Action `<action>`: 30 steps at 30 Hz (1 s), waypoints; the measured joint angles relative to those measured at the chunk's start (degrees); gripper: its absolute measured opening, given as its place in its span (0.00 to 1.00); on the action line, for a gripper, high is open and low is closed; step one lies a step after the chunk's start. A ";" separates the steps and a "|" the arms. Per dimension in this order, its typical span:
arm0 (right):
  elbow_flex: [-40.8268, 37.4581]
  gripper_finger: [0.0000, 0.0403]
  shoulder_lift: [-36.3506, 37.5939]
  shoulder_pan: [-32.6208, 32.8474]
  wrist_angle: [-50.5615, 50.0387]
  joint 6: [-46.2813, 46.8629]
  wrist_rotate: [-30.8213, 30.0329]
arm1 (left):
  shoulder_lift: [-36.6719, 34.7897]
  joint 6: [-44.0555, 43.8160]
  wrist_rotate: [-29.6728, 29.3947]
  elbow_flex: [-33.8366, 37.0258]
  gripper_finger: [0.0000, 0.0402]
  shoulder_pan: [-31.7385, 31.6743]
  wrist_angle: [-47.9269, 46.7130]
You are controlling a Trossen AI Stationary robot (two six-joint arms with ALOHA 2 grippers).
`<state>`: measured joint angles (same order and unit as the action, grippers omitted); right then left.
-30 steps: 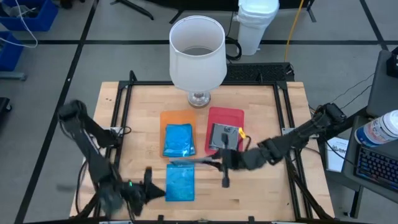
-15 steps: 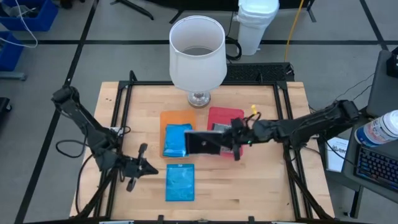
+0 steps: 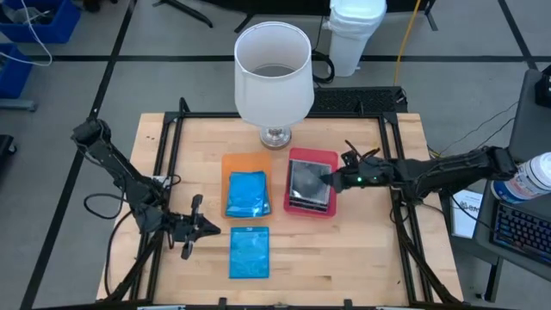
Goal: Pick & place jewel cases by type
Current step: Put the black CD case into the red bin
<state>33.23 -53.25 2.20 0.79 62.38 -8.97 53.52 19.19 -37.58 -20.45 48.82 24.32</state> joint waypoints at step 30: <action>0.15 0.08 -14.21 -7.85 -4.10 2.60 6.04 | 0.02 -0.97 1.60 0.00 0.08 0.04 -5.52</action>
<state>33.39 -67.46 -5.65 -3.32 64.98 -2.93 53.54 18.22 -35.99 -20.45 48.86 18.80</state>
